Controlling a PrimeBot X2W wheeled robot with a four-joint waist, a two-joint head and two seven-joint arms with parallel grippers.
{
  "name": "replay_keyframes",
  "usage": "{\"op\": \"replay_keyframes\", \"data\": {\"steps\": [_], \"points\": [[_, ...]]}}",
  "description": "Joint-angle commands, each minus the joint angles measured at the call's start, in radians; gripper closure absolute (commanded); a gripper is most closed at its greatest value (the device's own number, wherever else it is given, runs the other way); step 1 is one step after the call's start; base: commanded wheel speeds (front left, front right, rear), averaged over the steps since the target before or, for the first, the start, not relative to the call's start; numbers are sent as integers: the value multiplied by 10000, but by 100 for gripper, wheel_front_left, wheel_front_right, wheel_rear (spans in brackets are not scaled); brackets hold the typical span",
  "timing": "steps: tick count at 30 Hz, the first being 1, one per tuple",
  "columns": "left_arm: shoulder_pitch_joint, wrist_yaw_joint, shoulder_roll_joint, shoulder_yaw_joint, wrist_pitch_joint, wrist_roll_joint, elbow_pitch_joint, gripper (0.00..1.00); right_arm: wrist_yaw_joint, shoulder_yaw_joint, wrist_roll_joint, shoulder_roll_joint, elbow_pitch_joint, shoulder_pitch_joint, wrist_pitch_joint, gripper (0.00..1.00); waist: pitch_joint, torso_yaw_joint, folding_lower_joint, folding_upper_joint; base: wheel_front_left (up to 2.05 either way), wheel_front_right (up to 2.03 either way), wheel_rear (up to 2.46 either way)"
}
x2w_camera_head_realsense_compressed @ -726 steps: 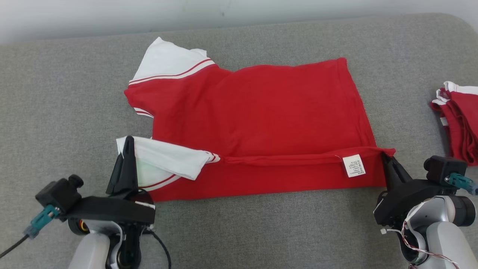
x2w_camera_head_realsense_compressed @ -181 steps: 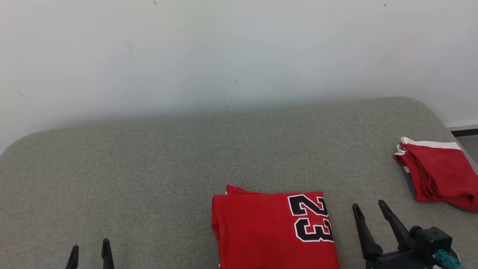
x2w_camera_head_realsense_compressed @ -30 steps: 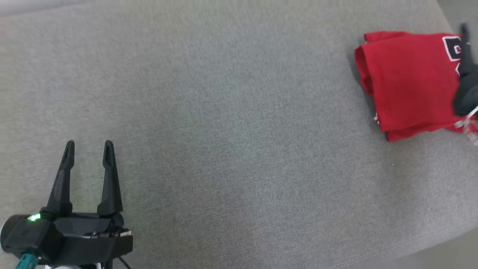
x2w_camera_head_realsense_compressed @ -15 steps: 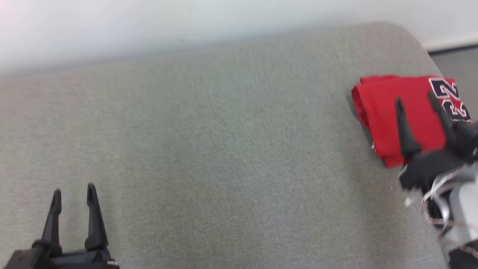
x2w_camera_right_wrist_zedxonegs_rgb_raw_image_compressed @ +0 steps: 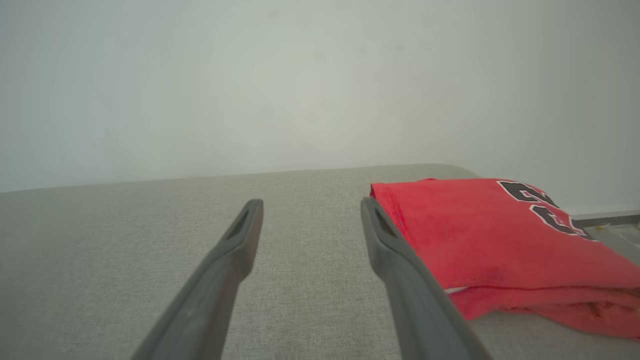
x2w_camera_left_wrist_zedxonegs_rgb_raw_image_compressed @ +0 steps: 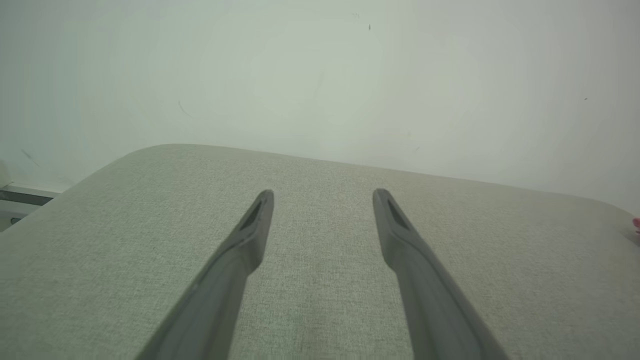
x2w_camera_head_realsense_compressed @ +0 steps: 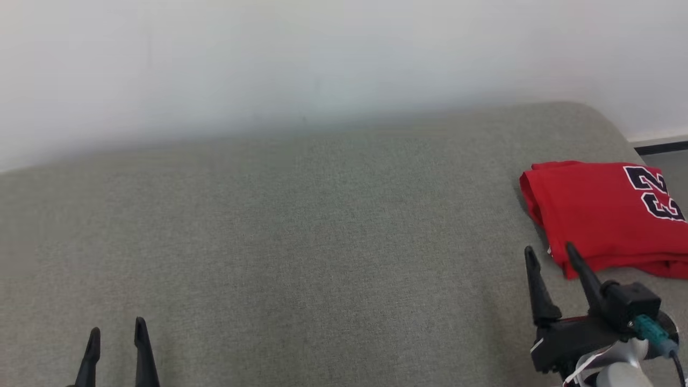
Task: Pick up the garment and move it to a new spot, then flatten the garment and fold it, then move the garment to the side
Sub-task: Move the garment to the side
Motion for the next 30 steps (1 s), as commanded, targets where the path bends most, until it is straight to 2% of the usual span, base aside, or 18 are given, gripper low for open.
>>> {"op": "replay_keyframes", "data": {"steps": [1, 6, 15, 30], "points": [[118, 58, -23, -52, -25, -52, 32, 0, -27, 31, -77, 57, 4, 146, -67, 0, -145, 107, 3, 2, 0, 0, 0], [196, 245, -22, -261, -27, -105, 160, 0, -27, 306, -218, 314, 131, 478, -215, 0, -289, 191, 3, 2, 0, 0, 0], [391, 208, -22, -269, -27, -241, 295, 0, -27, 262, -356, 659, 339, 806, -368, 0, -557, 236, 3, 2, 0, 0, 0], [380, 344, -23, -362, -27, -164, 368, 0, -27, 50, -500, 575, 500, 641, -452, 0, -571, 141, 3, 2, 0, 0, 0]]}}
